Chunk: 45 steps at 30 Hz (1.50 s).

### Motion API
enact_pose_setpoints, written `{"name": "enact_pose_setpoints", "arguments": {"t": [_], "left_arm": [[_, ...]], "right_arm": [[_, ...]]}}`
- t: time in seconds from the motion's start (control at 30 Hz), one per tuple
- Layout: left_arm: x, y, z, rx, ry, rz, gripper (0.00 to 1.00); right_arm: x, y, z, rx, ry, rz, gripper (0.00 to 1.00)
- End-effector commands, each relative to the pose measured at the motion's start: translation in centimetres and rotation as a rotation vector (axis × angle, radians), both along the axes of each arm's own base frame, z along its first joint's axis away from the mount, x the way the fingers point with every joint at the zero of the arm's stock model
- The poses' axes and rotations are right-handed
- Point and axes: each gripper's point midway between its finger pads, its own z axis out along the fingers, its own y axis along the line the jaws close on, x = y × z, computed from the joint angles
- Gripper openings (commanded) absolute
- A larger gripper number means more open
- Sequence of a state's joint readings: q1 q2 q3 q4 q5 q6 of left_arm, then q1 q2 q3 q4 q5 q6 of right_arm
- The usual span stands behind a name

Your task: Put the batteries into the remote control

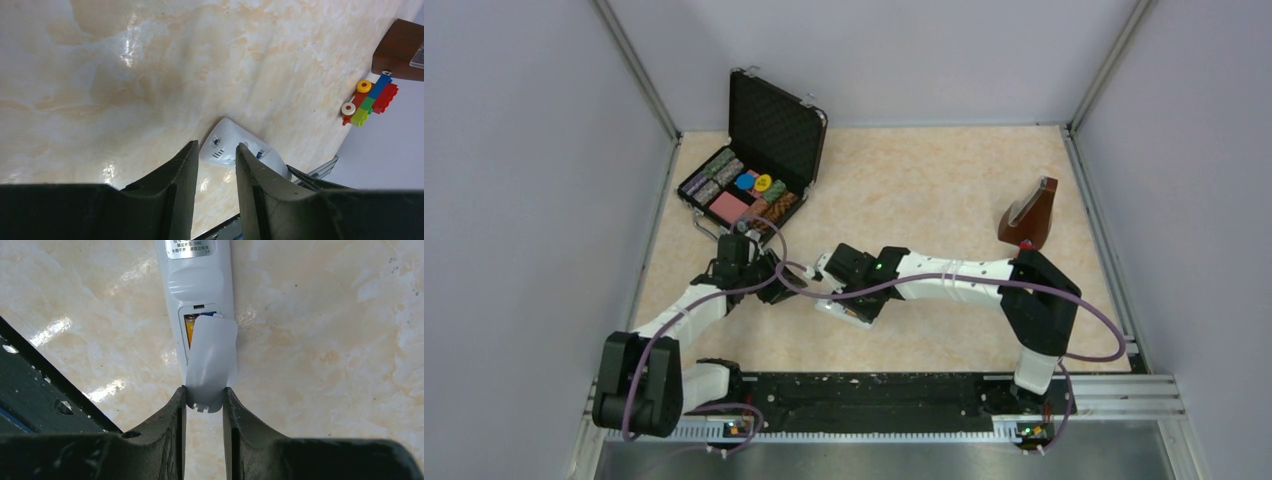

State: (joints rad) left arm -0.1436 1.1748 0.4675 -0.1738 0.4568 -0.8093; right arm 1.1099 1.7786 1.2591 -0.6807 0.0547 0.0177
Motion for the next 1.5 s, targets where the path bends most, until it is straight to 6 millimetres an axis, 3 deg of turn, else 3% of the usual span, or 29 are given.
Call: {"name": "enact_pose_setpoints", "arguments": {"t": [0.0,0.3,0.8,1.47], "left_arm": [[0.2,0.1,-0.5,-0.015,0.001,0.004,0.38],[0.5,0.5,-0.6,-0.015,0.001,0.017,0.38],[0.6,0.5,-0.7,-0.027,0.007,0.016,0.38],[0.6,0.5,-0.7,-0.034,0.006,0.009,0.38]], "right_arm": [[-0.1,1.3,0.8,0.018,0.000,0.057,0.15],[-0.4,2.3,1.0,0.033,0.007,0.074,0.15],[-0.2,2.2,0.1,0.003,-0.003,0.065,0.15],[0.9,1.6,-0.6,-0.067,-0.053,0.121,0.28]]}}
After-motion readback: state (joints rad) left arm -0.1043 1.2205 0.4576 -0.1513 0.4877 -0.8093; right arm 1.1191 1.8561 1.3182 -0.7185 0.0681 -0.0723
